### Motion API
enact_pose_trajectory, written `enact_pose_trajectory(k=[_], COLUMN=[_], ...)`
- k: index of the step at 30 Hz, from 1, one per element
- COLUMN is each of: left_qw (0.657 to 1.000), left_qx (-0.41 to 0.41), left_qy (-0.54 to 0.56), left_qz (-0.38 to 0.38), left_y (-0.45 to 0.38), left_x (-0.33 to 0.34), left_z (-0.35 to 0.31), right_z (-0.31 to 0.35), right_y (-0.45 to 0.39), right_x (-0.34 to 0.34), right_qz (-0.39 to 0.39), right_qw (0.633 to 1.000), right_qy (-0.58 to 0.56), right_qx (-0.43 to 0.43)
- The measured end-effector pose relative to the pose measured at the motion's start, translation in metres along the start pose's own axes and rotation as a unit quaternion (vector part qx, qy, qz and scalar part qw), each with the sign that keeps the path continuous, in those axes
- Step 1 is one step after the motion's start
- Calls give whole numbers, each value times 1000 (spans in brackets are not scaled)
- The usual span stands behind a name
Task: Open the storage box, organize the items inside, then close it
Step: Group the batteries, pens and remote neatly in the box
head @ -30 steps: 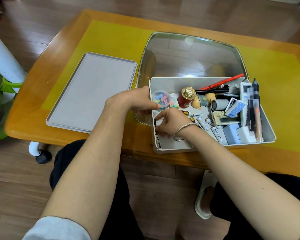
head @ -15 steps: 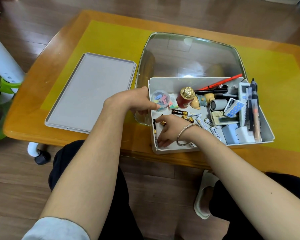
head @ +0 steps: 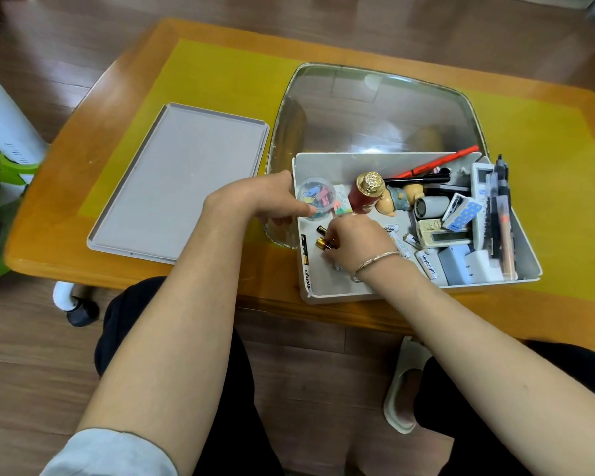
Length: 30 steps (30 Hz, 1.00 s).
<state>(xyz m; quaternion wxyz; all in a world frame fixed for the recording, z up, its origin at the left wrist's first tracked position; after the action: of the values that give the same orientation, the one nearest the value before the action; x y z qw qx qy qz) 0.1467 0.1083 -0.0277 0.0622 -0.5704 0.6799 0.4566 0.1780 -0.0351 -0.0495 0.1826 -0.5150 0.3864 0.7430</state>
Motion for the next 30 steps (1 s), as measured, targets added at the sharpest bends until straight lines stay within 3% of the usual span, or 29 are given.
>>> enact_pose_trajectory(k=[4,7,10,14,18,21,30], left_qw=[1000,1000,1000,1000,1000,1000,1000], left_qx=[-3,-5,-2,-4,3,3,4], left_qy=[-2,-2,2,2,6,9,6], left_qz=[-3,-2,-2,-10,-7,-2,-3], left_y=[0,-1,-2,-1,-1,-2,-2], left_x=[0,-1,0,0,0,-1,-1], left_z=[1,2,2,1,1,2,2], right_z=[5,-2,-6,-4,-3,3,-3], right_y=[-5,-2,3,7,3,1,2], right_x=[0,-7,-10,2,0,3,-1], right_qz=[-19,-42,-17,60,8,40,41], right_qw=[999,997,986,985,978,969,984], right_qy=[42,-55,-163,-161,-205,-246,-167], right_qx=[-19,-17,-13,-5,20,6,-53])
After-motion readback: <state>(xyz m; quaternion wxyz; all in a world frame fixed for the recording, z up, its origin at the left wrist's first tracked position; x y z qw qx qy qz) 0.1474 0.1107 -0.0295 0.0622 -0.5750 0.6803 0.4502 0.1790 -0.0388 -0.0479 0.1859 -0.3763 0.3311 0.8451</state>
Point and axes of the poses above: each hand's wrist, its own y-axis away from the middle knuckle, its own x-axis out of the palm, z = x × y, the point moved 5 cm from there along -y, towards the middle knuckle, and after that the axes turned 7 degrees about z, right-handed, at the moved point
